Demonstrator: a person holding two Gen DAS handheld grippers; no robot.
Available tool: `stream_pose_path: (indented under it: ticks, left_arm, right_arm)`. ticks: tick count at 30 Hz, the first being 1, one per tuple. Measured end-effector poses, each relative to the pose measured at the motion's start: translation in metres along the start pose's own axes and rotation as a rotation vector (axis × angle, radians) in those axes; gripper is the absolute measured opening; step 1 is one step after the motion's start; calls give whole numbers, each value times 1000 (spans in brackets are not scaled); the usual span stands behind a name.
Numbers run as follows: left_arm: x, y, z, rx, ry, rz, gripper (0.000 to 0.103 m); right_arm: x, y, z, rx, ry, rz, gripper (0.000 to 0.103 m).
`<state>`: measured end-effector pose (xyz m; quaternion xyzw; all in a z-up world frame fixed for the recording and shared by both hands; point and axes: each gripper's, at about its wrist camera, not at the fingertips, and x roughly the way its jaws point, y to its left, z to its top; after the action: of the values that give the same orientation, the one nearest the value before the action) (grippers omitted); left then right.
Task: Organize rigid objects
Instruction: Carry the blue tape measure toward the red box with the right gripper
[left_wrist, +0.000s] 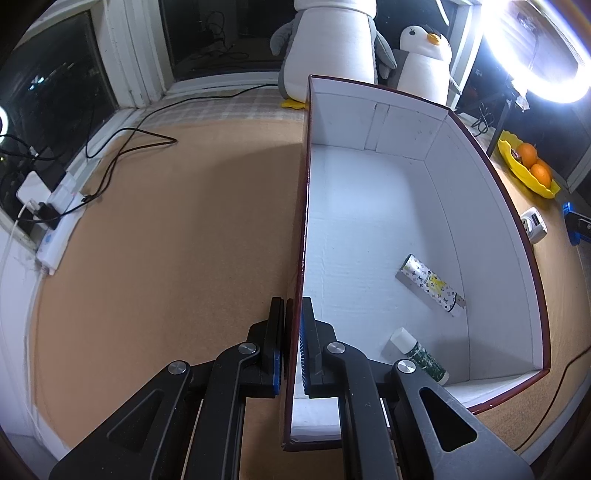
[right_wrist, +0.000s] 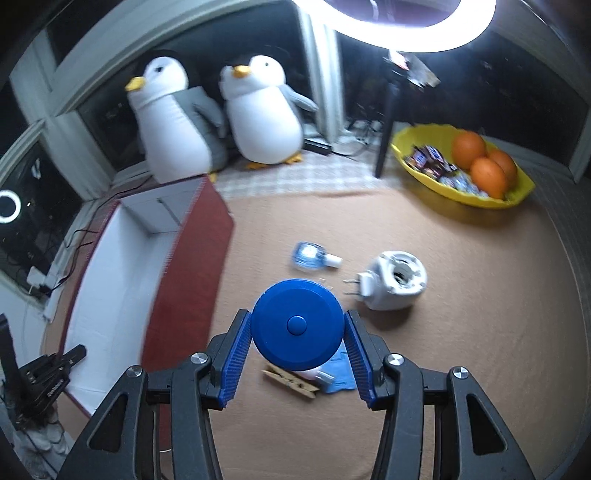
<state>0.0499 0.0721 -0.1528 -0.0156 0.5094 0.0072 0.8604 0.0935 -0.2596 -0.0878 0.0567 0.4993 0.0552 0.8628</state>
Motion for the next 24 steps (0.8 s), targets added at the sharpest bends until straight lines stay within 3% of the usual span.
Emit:
stream_pose_path:
  ticks: [24]
  left_arm:
    - [-1, 4, -2, -94, -18, 25, 6]
  right_arm:
    - [0, 128, 2, -315, -18, 200, 46]
